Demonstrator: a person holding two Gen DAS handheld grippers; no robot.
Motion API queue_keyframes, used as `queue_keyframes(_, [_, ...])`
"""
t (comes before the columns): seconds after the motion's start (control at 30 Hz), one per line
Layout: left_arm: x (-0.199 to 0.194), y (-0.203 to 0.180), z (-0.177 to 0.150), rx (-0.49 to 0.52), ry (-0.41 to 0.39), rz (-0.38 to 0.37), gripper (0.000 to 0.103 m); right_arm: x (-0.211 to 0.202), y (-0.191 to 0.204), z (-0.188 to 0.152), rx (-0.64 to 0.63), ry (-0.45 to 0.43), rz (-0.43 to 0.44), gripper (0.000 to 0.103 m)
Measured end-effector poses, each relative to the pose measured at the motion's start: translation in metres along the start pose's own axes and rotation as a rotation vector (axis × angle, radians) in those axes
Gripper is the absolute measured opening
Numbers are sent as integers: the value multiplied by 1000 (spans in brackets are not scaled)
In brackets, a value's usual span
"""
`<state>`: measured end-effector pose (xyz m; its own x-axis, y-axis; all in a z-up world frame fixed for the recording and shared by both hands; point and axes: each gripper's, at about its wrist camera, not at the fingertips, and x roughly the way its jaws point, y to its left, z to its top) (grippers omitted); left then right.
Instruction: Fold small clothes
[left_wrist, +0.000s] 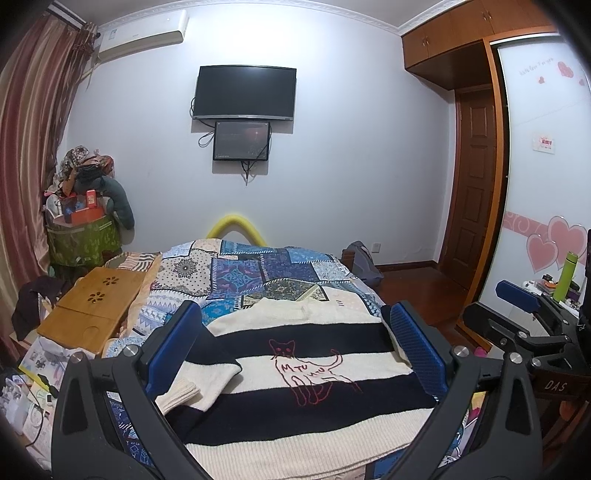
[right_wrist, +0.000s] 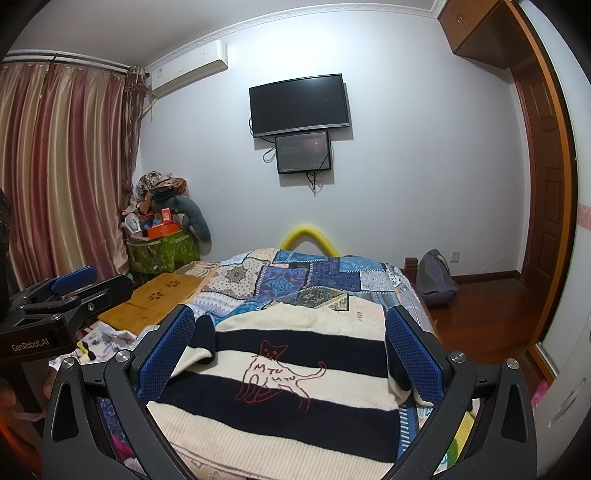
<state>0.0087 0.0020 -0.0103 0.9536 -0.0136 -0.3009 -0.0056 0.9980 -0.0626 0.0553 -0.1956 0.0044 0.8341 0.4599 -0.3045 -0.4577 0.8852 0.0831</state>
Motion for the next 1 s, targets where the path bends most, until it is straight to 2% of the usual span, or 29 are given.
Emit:
queue_keyframes(0.43, [3, 3, -2, -7, 5, 6, 103, 4, -2, -3, 3, 11, -4, 103])
queue_keyframes(0.67, [20, 25, -7, -11, 37, 82, 103, 27, -5, -7, -8, 43, -10, 103])
queue_keyframes(0.8, [42, 57, -16, -38, 100, 146, 103, 55, -5, -11, -45, 97, -17, 103])
queue_keyframes(0.9, [68, 85, -30, -54, 177, 208, 103, 78, -7, -15, -56, 129, -18, 103])
queue_keyframes(1.0, [92, 111, -44, -83, 258, 227, 103, 102, -13, -20, -49, 166, -9, 103])
